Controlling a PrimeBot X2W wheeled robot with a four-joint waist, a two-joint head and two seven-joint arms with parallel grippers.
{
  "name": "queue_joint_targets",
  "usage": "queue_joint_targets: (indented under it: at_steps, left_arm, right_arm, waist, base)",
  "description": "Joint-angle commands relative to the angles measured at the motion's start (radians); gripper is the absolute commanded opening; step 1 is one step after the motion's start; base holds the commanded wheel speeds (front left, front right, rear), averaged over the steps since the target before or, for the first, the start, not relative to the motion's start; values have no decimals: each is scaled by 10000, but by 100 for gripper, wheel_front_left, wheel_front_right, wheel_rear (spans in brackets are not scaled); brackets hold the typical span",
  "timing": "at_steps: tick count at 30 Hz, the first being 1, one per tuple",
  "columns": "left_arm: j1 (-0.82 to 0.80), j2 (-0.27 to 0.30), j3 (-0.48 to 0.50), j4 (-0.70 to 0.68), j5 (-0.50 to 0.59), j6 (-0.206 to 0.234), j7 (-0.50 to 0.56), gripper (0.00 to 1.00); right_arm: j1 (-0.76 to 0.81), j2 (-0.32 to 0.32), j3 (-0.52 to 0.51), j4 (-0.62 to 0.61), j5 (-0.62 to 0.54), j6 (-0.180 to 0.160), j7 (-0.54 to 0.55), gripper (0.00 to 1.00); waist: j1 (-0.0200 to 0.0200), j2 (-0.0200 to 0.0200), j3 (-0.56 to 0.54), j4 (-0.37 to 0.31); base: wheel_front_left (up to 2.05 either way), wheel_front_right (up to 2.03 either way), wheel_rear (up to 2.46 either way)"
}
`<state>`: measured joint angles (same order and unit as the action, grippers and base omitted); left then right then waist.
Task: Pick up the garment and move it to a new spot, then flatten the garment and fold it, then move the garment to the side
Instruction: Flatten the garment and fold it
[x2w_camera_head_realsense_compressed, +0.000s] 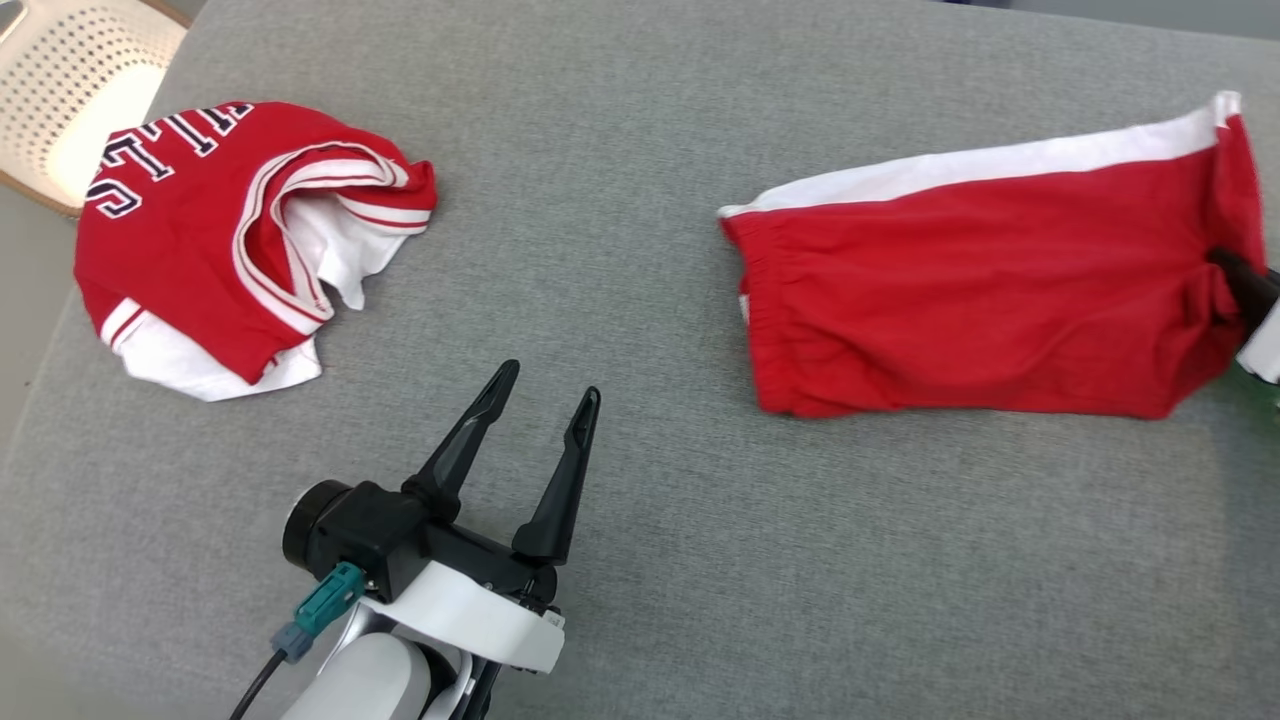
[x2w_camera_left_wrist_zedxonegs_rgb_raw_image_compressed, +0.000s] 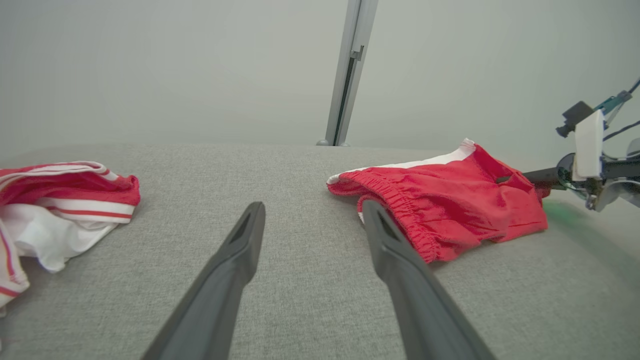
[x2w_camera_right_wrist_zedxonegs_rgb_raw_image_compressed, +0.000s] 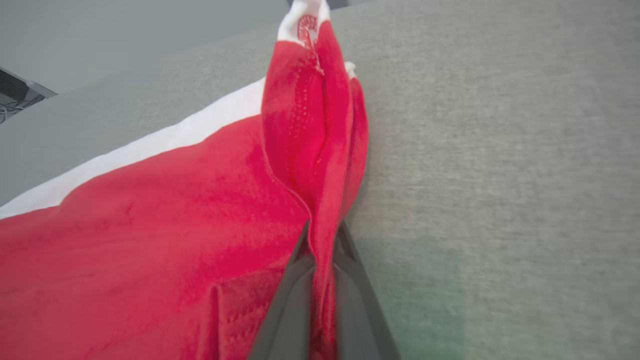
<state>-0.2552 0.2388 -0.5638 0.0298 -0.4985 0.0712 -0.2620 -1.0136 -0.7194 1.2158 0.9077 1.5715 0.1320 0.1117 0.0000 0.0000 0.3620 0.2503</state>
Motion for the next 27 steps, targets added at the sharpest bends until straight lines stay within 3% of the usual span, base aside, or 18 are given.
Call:
queue_joint_targets:
  at_steps: [1,13,20,27]
  left_arm:
    - [85,62,67,5,61,-34,-39,100]
    - [122,538,192,-311,191,-84,114,100]
    - [137,615,83,-477,244,-8,280,100]
    - [160,465,-60,-368,188,42,286,100]
  right_arm:
    - [232,-255,-72,32,96,-22,-124,0]
    - [1113,-1882,-522,-1417,386,-21,-1069,0]
    - [622,-1852,-443,-2851,-125,-19,-1213,0]
    - [-31,-1798,-129,-4258,-1040,-19,-671,0]
  waist:
    - [0,0,-39,-151]
    - [0,0,140,-1422]
    - [0,0,-50,-2014]
    - [0,0,-427,-2123]
  base:
    - [0,0,0]
    - [0,0,0]
    - [0,0,0]
    - [0,0,0]
